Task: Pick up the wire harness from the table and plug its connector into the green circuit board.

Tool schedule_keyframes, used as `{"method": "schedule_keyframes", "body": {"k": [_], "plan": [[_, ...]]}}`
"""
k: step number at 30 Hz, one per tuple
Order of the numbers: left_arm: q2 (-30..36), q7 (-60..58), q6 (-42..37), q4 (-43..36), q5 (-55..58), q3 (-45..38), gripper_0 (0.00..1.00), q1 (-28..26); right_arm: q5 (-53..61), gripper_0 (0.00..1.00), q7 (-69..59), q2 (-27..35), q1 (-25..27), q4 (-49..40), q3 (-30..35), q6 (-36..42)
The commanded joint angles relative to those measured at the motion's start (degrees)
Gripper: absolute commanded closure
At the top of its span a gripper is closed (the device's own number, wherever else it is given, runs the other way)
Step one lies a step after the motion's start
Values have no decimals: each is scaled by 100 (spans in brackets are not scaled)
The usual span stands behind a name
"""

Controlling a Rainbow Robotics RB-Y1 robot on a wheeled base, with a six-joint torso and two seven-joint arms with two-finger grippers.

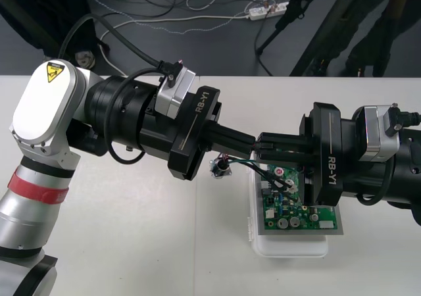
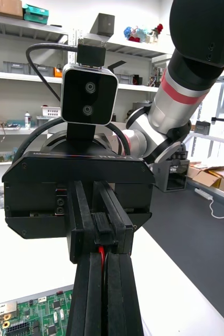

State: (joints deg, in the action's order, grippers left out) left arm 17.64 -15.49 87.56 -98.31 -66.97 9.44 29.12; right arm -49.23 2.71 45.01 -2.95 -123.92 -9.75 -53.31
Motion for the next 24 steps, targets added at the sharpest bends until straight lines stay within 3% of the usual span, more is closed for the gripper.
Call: {"method": "schedule_keyframes", "body": {"k": [1, 7, 8, 9, 11, 12, 13, 24], "plan": [[-120, 345, -125, 14, 96, 111, 100, 252, 98, 100, 151, 87, 23, -212, -53, 14], [-120, 345, -125, 22, 140, 93, 100, 252, 98, 100, 115, 87, 23, -212, -44, 5], [-120, 345, -125, 22, 149, 93, 100, 252, 107, 94, 107, 96, 23, -203, -53, 5], [-120, 345, -125, 22, 149, 84, 100, 261, 98, 82, 107, 87, 23, -203, -44, 14], [-120, 345, -125, 14, 158, 75, 100, 261, 107, 27, 115, 96, 23, -203, -53, 14], [-120, 345, -117, 22, 158, 75, 100, 261, 116, 6, 124, 87, 23, -203, -44, 14], [-120, 345, -125, 22, 158, 75, 100, 261, 125, 0, 124, 87, 23, -203, -44, 5], [-94, 345, -125, 22, 167, 5, 100, 261, 151, 0, 159, 96, 23, -194, -36, 14]]}}
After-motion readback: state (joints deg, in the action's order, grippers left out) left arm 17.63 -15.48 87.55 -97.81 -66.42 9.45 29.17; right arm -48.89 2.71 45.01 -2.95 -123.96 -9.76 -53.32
